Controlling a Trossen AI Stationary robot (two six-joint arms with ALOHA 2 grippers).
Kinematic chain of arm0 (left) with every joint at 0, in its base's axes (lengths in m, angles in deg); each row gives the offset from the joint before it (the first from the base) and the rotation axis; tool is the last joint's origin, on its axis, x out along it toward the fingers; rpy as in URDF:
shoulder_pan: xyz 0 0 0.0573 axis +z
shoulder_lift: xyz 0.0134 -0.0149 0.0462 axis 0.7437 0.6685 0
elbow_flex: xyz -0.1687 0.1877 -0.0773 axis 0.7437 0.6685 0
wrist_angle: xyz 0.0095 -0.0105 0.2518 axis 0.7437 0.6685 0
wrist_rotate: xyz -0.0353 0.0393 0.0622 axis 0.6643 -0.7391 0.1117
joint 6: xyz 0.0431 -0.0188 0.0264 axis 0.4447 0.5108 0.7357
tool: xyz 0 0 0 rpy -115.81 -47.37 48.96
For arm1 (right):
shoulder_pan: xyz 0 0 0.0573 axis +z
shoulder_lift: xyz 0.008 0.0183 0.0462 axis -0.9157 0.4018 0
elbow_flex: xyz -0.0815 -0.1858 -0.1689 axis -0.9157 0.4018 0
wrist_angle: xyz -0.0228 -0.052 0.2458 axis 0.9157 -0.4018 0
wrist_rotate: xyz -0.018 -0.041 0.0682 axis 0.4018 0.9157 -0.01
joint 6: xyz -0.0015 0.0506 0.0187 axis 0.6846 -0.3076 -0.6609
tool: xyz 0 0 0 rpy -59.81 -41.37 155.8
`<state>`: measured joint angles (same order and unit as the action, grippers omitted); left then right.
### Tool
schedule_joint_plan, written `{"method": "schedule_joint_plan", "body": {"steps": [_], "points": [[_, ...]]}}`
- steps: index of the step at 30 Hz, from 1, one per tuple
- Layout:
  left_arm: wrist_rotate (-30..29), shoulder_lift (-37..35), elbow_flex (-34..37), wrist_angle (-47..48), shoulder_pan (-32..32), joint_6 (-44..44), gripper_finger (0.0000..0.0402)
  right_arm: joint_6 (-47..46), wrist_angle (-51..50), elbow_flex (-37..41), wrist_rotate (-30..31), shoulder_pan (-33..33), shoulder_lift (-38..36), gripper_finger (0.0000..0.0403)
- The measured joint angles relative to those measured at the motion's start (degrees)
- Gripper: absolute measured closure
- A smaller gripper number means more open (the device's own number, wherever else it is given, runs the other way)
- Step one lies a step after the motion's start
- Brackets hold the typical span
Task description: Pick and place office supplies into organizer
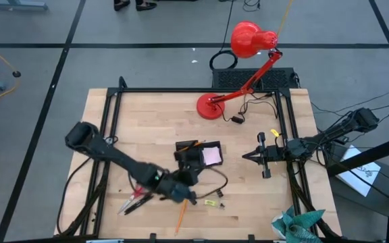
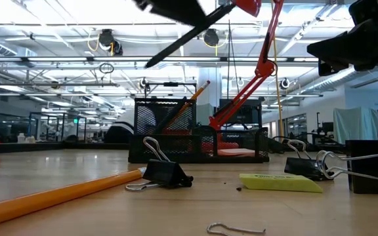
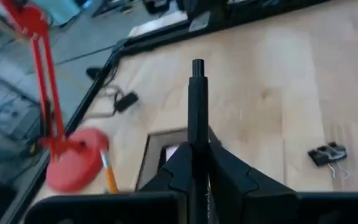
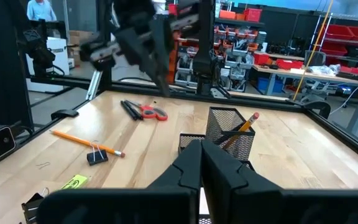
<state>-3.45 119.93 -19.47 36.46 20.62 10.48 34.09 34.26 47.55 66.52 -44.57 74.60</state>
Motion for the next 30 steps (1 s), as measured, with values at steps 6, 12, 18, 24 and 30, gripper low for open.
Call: {"method": "schedule_joint_plan", "body": {"steps": [6,12,18,24,30], "points": [[16.0,-4.5,0.1,-6.8,6.7,10.9,0.038,-0.1,-0.3,0.0,-0.1,0.0,0.0,0.0399],[26.5,-9.6,5.6,-11.5,10.3,15.8,0.0367,-0.6,-0.4,0.0,-0.2,0.0,0.0,0.0399],[33.4,-15.7,19.5,-28.0,14.5,16.0,0.0375,-1.0,-0.4,0.0,-0.2,0.0,0.0,0.0399],[40.5,-16.7,31.8,-49.5,20.1,12.7,0.0374,-1.0,0.2,0.0,-0.1,0.0,0.1,0.0399],[43.7,-15.8,34.6,-53.1,23.4,12.9,0.038,-1.0,0.7,0.0,-0.1,0.0,0.5,0.0399]]}}
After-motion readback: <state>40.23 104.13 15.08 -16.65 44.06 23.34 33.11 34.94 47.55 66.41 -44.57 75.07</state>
